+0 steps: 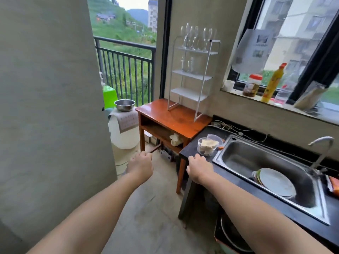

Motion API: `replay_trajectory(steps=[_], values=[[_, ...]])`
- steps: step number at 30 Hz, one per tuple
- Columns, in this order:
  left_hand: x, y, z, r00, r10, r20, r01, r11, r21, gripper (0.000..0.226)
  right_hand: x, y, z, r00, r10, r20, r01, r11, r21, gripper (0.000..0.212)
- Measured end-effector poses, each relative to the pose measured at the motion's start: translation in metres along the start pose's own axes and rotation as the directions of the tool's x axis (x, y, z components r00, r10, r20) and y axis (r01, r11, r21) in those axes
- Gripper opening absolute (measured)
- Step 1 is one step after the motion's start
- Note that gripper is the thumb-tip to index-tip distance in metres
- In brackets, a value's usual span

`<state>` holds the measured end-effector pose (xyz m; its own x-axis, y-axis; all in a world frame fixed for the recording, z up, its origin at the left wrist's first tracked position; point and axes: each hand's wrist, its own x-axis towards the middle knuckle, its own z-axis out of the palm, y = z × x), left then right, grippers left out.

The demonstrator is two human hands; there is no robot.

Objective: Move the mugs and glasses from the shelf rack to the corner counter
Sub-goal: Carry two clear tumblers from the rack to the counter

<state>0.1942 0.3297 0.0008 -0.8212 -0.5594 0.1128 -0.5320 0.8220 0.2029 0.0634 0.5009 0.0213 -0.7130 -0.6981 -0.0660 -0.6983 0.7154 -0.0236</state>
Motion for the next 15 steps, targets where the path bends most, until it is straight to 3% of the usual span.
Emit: replay_trajectory(steps=[5, 15], values=[[0.058, -0.017, 0.003, 0.999, -0.04, -0.013, 0.039, 0.999, -0.038, 0.026, 0.067, -0.015, 0.006, 0.998, -0.055, -0.01, 0.055, 0.998, 0.019, 0.032], [0.237, -0.067, -0.009, 0.995, 0.053, -0.087, -0.059, 0.996, -0.069, 0.018, 0.253, -0.055, -0.02, 0.997, -0.033, -0.072, 0.035, 0.999, 0.033, 0.031]])
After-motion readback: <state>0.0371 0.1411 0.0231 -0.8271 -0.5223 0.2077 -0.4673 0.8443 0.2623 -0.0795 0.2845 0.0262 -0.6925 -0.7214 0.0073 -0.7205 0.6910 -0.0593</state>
